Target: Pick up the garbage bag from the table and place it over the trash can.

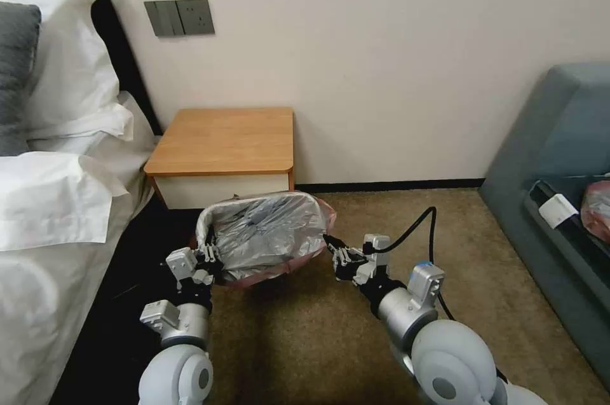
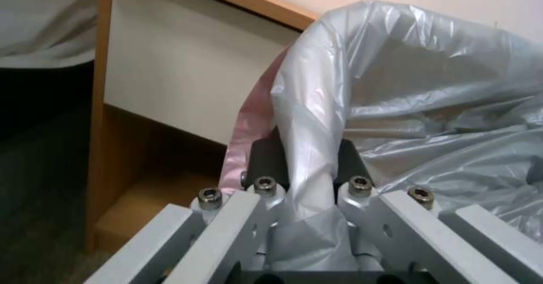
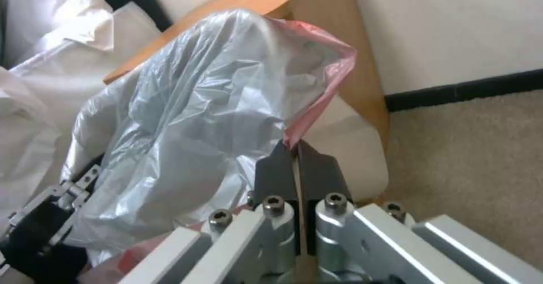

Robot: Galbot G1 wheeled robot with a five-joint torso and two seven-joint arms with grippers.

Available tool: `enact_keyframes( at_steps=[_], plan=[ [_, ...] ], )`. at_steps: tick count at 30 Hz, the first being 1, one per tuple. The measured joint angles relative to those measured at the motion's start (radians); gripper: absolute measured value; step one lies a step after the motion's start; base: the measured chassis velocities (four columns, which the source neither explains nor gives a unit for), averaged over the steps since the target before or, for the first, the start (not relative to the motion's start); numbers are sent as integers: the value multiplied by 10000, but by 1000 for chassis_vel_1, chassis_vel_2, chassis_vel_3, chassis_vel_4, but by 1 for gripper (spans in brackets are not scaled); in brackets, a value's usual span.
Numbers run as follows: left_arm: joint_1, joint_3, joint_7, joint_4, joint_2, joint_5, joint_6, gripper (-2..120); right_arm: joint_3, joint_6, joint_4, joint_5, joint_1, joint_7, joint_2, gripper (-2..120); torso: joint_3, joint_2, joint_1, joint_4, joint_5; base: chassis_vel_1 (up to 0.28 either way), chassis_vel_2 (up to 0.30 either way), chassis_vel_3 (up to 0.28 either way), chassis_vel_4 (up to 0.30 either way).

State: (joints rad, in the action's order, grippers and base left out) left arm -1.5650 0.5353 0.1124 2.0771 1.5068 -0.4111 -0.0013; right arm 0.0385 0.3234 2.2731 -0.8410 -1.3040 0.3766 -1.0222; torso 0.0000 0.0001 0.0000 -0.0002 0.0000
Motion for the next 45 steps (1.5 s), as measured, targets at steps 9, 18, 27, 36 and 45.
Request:
enact_keyframes(
  at_steps=[9, 18, 27, 36, 45],
  plan=[
    [-9, 0, 1, 28, -10, 0, 6, 7, -60, -3, -26, -71, 40, -73, -33, 28, 0, 0, 0, 0, 0, 0, 0, 0, 0],
    [-18, 14, 11, 28, -8, -6, 5, 7, -47, 0, 77, -42, -18, -128, -18, 30, 0, 0, 0, 2, 0, 0, 0, 0, 0],
    [-15, 45, 43, 4, -6, -68, 6, 7, -42, -1, 366, 125, -203, -187, -38, 0, 0, 0, 0, 1, 0, 0, 0, 0, 0],
    [-19, 48, 157, 140, -3, -593, 138, 7, 42, -79, 85, 415, -242, -273, -83, 0, 0, 0, 0, 1, 0, 0, 0, 0, 0],
    [-94, 31, 551, 722, -79, -2357, 787, 7, 182, -379, -518, 976, -323, -525, -60, 0, 0, -1, 0, 2, 1, 0, 0, 0, 0]
  ],
)
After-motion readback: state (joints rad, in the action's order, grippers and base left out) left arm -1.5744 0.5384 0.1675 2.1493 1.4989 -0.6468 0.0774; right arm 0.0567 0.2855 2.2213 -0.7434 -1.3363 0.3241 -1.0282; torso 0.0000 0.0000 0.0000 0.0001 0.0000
